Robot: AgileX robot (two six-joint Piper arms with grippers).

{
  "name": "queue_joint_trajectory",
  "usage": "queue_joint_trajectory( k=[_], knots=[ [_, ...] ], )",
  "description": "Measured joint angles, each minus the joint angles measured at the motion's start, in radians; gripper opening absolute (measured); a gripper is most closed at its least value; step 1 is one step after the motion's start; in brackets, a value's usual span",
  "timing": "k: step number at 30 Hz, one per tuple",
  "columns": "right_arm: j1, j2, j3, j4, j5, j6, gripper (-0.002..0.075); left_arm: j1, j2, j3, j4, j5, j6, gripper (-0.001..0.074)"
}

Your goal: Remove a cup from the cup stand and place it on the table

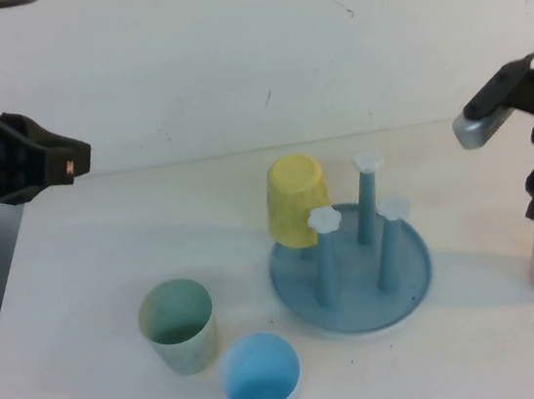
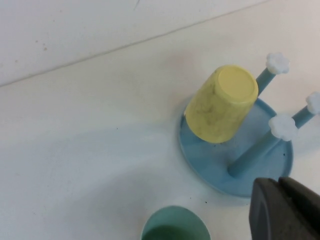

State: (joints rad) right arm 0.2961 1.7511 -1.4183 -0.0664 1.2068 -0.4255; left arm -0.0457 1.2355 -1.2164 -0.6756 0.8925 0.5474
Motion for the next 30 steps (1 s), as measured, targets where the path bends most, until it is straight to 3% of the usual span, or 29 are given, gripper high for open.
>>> queue_joint_trajectory(
  k=[5,10,18,21,26,30],
  knots=[
    [0.0,-0.179,0.0,0.079,-0.039,-0.007,0.0279,0.0,-0.064,0.044,0.005,-0.051,0.002,-0.0001],
    [0.0,-0.364,0.03,0.241,-0.132,-0.12,0.0242,0.0,-0.236,0.22,0.032,-0.202,0.002,-0.0001],
    [0.0,-0.605,0.321,0.538,-0.365,-0.389,0.0161,0.0,-0.498,0.567,0.044,-0.44,-0.016,-0.0001],
    [0.0,-0.701,0.469,0.721,-0.488,-0.585,0.0116,0.0,-0.566,0.673,0.044,-0.5,-0.033,-0.0001],
    [0.0,-0.856,0.701,1.208,-0.613,-1.053,0.0042,0.0,-0.668,0.809,0.042,-0.552,-0.077,-0.0001],
    [0.0,-0.995,0.854,1.622,-0.636,-1.522,0.0007,0.0,-0.705,0.877,0.04,-0.582,-0.105,-0.0001]
  ],
)
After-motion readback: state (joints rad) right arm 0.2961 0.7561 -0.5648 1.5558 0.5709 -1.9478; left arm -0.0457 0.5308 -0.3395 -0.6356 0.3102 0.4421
